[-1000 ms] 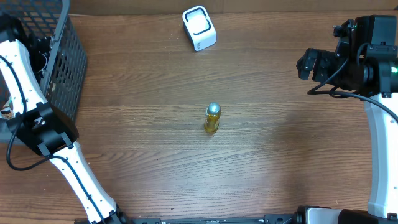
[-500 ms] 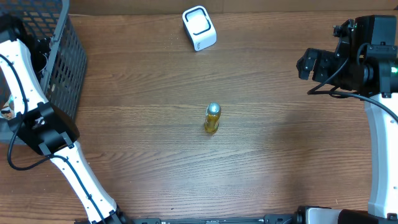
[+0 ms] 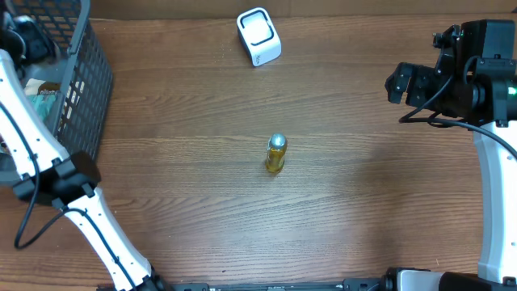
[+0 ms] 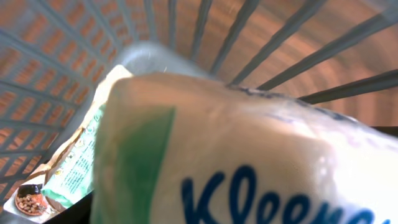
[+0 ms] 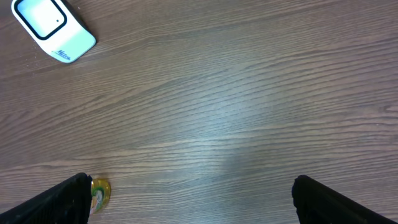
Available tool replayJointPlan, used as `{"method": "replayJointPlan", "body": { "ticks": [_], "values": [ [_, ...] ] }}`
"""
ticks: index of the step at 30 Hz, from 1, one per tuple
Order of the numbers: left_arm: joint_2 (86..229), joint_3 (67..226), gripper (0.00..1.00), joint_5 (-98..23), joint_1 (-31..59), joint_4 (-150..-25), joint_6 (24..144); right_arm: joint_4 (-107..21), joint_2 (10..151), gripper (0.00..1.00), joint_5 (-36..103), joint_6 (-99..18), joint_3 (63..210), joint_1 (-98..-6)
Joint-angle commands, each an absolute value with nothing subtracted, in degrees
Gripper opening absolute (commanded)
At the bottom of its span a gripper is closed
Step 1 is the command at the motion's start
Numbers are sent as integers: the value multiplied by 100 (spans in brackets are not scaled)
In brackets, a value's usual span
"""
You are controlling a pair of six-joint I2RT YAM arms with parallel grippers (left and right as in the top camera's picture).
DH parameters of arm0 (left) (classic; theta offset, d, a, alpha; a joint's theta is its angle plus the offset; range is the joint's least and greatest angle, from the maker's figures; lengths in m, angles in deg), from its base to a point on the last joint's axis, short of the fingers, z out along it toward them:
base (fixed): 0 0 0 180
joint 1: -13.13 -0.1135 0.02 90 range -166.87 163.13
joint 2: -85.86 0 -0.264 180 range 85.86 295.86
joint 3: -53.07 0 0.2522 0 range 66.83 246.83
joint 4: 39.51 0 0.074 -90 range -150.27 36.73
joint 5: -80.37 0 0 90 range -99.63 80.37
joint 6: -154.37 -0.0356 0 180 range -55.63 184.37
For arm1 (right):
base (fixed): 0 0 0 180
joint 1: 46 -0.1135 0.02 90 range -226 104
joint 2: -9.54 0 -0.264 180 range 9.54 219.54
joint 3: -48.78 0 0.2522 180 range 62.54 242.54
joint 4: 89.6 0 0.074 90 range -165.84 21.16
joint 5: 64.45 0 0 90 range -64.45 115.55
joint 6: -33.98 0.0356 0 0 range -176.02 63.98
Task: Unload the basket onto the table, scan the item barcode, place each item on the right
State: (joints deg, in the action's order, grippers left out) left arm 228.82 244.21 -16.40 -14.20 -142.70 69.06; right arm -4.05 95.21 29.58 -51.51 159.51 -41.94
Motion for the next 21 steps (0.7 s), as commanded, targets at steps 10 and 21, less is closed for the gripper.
{"method": "replayJointPlan", "body": {
  "ticks": [10, 21],
  "values": [
    [20554, 24688, 11, -2254, -664, -14648, 7642, -414, 9449, 100, 2904, -5135, 16076, -4184],
    [20425, 23505, 13, -2105, 1220, -15007, 7773, -414, 9449, 100, 2904, -5135, 16076, -4184]
  ]
}}
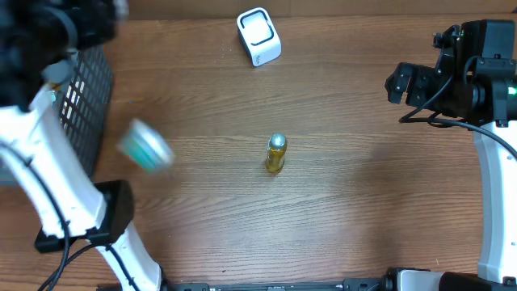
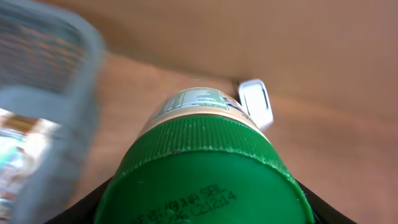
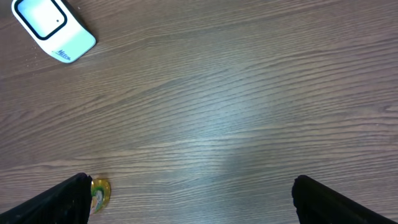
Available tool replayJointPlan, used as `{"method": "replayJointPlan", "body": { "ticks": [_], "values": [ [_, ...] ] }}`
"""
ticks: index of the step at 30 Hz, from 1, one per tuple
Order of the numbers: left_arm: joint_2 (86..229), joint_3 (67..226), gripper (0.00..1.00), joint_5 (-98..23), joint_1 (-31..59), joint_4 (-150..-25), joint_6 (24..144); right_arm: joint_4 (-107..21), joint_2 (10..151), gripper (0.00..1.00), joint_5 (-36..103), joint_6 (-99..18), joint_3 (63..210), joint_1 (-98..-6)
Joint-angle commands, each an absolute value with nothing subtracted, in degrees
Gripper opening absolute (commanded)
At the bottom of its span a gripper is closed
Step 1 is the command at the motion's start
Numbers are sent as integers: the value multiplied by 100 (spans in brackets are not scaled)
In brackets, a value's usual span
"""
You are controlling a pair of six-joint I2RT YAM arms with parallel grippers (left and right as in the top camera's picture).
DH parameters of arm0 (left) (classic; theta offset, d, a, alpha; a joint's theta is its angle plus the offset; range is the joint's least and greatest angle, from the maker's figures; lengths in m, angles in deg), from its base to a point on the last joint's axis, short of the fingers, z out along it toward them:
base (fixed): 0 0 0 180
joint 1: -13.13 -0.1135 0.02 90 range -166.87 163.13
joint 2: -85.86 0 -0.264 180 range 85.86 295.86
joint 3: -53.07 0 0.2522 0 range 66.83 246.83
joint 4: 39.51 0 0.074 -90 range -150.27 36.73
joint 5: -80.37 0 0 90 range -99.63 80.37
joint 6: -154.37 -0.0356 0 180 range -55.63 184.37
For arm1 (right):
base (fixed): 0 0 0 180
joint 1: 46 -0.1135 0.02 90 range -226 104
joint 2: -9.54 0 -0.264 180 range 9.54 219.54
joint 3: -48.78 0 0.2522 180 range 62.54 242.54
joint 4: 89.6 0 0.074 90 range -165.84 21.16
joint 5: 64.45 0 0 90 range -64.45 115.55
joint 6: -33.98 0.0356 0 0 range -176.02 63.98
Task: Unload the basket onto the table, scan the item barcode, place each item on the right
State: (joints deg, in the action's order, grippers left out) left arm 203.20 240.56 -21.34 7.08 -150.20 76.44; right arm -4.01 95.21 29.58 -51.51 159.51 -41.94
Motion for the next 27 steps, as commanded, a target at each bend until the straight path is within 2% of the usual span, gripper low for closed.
{"method": "replayJointPlan", "body": {
  "ticks": [1, 10, 15, 21, 27],
  "values": [
    [20425, 23212, 13, -2096, 1417, -15007, 7773, -414, 9449, 100, 2904, -5135, 16076, -4184],
    [20425, 20358, 20, -1052, 2822, -14943, 8136, -414, 9449, 100, 2904, -5135, 16076, -4184],
    [20425, 19062, 22, -724, 3388, -14200, 8418, -414, 9449, 100, 2904, -5135, 16076, -4184],
    [20425, 17975, 27, -730, 3683, -13354, 9131, -414, 9449, 100, 2904, -5135, 16076, -4184],
    [20425, 17175, 33, -774, 3694, -12596, 9222, -414, 9449, 100, 2904, -5135, 16076, -4184]
  ]
}}
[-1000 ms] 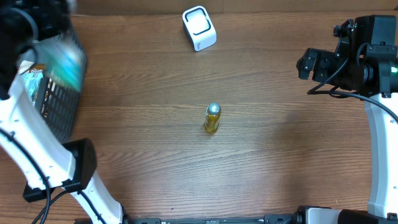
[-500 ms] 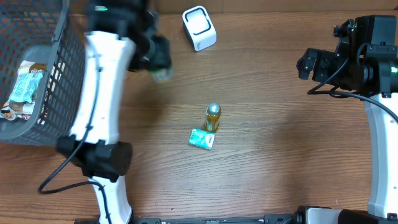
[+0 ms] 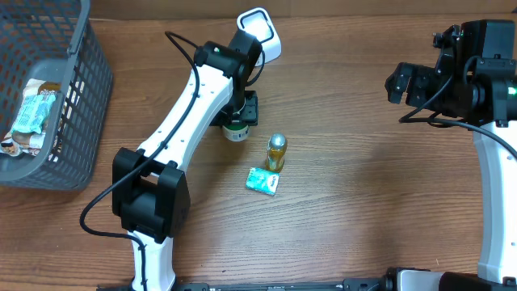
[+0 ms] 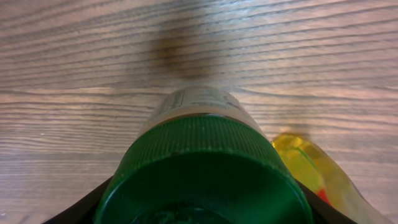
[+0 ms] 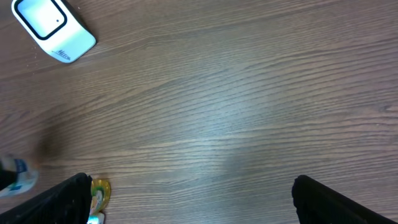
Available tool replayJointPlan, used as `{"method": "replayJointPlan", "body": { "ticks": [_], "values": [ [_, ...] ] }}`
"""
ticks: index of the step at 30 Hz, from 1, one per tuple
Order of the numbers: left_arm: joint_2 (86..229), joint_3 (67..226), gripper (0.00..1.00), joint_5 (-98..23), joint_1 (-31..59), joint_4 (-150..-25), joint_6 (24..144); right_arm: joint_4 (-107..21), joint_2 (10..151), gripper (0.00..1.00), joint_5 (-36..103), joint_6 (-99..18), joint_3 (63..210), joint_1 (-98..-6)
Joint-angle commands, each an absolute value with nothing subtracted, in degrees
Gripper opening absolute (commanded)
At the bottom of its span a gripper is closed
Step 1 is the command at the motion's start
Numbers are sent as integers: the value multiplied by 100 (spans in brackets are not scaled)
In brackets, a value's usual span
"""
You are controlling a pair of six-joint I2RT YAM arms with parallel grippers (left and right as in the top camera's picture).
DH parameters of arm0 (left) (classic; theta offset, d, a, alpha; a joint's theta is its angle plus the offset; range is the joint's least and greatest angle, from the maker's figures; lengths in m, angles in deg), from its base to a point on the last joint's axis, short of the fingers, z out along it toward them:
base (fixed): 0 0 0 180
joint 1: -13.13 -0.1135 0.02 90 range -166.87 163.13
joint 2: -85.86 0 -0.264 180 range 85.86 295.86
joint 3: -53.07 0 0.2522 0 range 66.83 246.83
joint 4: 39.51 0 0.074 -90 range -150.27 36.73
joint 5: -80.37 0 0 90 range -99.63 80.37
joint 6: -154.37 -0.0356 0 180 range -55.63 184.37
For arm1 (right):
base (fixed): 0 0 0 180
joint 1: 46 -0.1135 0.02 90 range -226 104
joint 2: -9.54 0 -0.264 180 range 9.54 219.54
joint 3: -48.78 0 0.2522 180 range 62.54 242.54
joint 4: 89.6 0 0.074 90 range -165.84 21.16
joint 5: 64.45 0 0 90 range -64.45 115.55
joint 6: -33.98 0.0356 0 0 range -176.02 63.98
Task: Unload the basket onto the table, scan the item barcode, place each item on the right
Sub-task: 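Grasp the green-capped jar and place it beside the yellow bottle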
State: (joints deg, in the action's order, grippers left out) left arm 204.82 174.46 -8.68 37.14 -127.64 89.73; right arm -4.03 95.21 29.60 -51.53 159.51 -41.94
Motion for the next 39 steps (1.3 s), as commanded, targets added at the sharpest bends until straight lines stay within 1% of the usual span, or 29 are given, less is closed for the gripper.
{"method": "replayJointPlan", "body": {
  "ticks": [1, 5, 7, 11, 15, 19, 25, 26, 34, 39],
  "values": [
    [20425, 17040, 33, -805, 3694, -12469, 9222, -414, 9449, 100, 2904, -5135, 16076, -4184],
    [20425, 16651, 33, -816, 3723, -12139, 9222, -414, 9449, 100, 2904, -5135, 16076, -4184],
    [20425, 16498, 36, -816, 3720, -12014, 9225, -414, 9449, 100, 2904, -5135, 16076, -4184],
    [20425, 16233, 37, -816, 3720, -11756, 9225, -414, 9449, 100, 2904, -5135, 16076, -4184],
    [20427, 16065, 42, -816, 3723, -11647, 9225, -414, 9449, 100, 2904, -5135, 16076, -4184],
    [20427, 16045, 68, -820, 3720, -11643, 9225, -414, 9449, 100, 2904, -5135, 16076, -4184],
    [20427, 16045, 96, -820, 3723, -11634, 9225, -414, 9449, 100, 2904, -5135, 16076, -4184],
    [20427, 16045, 98, -840, 3723, -11625, 9225, -414, 9449, 100, 2904, -5135, 16076, -4184],
    [20303, 16231, 100, -929, 3705, -11722, 9109, -414, 9449, 100, 2904, -5135, 16076, -4184],
    [20099, 16712, 100, -768, 3705, -12119, 8962, -414, 9449, 100, 2904, -5135, 16076, -4184]
  ]
}}
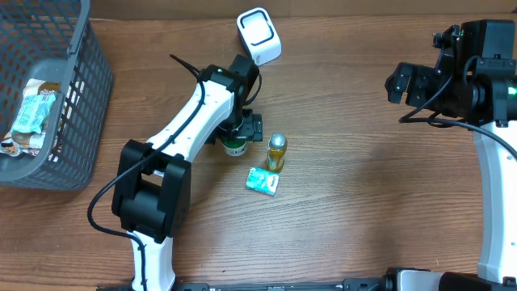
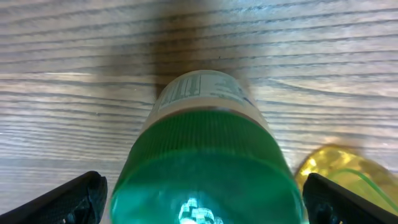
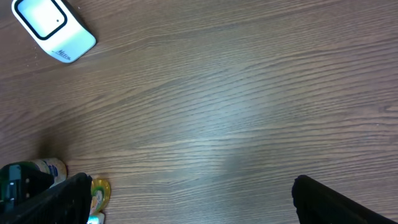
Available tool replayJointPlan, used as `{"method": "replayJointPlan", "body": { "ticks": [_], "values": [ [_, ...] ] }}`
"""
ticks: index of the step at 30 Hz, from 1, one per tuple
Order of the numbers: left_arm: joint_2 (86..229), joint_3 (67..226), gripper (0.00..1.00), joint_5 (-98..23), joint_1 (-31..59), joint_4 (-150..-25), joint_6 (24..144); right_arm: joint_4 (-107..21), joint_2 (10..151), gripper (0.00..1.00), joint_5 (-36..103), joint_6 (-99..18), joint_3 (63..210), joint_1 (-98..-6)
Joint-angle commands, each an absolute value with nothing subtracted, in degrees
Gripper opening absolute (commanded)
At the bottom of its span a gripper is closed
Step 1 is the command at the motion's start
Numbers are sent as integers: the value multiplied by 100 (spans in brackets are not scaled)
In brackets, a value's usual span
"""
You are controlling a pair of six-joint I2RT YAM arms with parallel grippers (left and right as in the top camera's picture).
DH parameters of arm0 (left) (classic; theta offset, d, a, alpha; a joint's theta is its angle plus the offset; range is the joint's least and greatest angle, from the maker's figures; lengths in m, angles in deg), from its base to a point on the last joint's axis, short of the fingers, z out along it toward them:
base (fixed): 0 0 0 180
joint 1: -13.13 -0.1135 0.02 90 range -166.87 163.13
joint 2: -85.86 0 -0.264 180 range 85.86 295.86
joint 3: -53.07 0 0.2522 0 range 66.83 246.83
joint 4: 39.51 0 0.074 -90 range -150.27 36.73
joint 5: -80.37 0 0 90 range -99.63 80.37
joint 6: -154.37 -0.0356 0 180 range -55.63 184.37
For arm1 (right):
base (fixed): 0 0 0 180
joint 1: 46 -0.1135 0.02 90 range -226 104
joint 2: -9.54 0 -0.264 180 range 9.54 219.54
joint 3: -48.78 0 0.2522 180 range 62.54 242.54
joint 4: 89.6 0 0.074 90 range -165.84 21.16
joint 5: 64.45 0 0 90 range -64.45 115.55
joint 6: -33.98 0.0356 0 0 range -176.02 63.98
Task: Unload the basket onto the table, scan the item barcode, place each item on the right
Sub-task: 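Grasp the green-capped jar and place it beside the yellow bottle, then release the green-capped jar and move the left gripper back toward the basket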
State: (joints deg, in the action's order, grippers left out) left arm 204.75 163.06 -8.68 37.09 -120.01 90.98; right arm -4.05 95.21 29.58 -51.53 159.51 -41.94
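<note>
A jar with a green lid [image 2: 205, 162] and a pale label stands upright on the wooden table [image 1: 363, 202], left of a small yellow bottle [image 1: 276, 152]. My left gripper [image 1: 240, 133] hangs right over the jar [image 1: 234, 146]. Its fingers [image 2: 74, 199] stand wide on both sides of the lid, with a gap to it, so it is open. The white barcode scanner [image 1: 258, 36] lies at the table's far edge, also seen from the right wrist [image 3: 53, 28]. My right gripper [image 3: 189, 205] is open and empty, raised at the right [image 1: 412, 85].
A green and white tissue pack [image 1: 262, 180] lies just in front of the yellow bottle. A grey wire basket [image 1: 77, 97] with packets inside stands at the far left. The left arm stretches diagonally from the front left toward the table's middle.
My left gripper was shut on the jar's lid a little farther back. Now the jar stands on the table by the yellow bottle and the fingers are spread off the lid.
My left gripper was down in the basket against a tissue pack. Then it was up over the basket's edge with the green-lidded jar in it, and the tissue pack was in mid-air. Later the pack lay by the yellow bottle, the jar held beside it, and now let go.
</note>
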Motion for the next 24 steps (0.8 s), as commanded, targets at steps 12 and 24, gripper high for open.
{"method": "replayJointPlan", "body": {
  "ticks": [12, 24],
  "values": [
    [18950, 17582, 100, -438, 3545, -12395, 8324, -414, 9449, 100, 2901, -5135, 16076, -4184],
    [17745, 18279, 100, 1814, 3327, -12259, 7533, -414, 9449, 100, 2904, -5135, 16076, -4184]
  ]
}}
